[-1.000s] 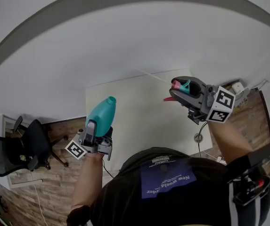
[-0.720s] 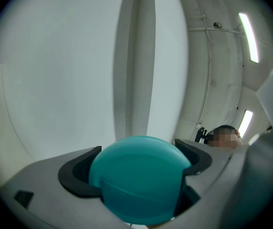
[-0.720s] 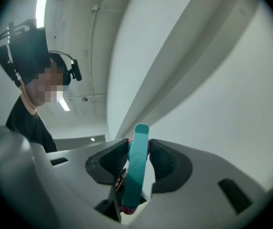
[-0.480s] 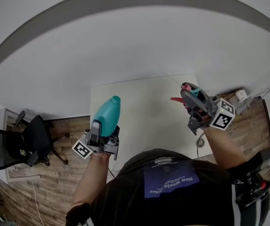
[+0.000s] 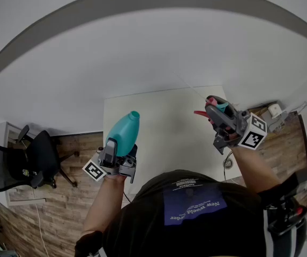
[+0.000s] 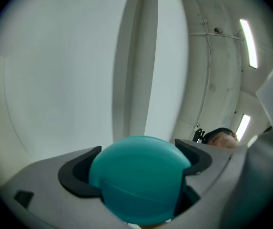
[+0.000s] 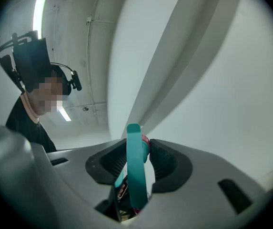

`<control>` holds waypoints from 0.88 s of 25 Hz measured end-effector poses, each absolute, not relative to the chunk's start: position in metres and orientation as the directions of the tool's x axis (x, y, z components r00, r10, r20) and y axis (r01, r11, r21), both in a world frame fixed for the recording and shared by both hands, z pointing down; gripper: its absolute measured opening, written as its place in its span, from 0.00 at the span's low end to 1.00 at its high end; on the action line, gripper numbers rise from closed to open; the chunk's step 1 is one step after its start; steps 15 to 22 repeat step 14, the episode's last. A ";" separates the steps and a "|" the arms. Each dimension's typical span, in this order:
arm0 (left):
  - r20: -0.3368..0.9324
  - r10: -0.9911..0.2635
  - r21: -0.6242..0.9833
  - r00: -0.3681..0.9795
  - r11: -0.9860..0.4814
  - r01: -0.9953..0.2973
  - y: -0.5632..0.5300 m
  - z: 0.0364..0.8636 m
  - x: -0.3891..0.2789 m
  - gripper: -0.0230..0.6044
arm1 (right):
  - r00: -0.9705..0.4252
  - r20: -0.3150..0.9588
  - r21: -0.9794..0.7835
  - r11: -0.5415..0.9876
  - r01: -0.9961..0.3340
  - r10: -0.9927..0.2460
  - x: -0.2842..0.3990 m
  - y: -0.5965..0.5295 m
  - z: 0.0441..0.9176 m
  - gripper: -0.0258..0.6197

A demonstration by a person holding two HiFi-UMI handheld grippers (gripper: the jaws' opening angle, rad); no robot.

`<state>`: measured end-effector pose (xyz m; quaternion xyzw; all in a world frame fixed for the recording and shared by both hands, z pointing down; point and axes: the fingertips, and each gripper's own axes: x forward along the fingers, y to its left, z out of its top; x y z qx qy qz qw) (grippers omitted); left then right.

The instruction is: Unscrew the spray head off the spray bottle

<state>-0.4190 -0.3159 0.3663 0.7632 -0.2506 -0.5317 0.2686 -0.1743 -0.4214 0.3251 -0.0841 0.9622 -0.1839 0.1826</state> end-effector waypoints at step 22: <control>-0.680 -0.661 0.672 0.317 -0.735 -0.092 -0.316 0.364 -0.417 0.82 | -0.919 -0.327 -0.380 0.921 -0.087 -0.222 -0.174 -0.421 0.323 0.25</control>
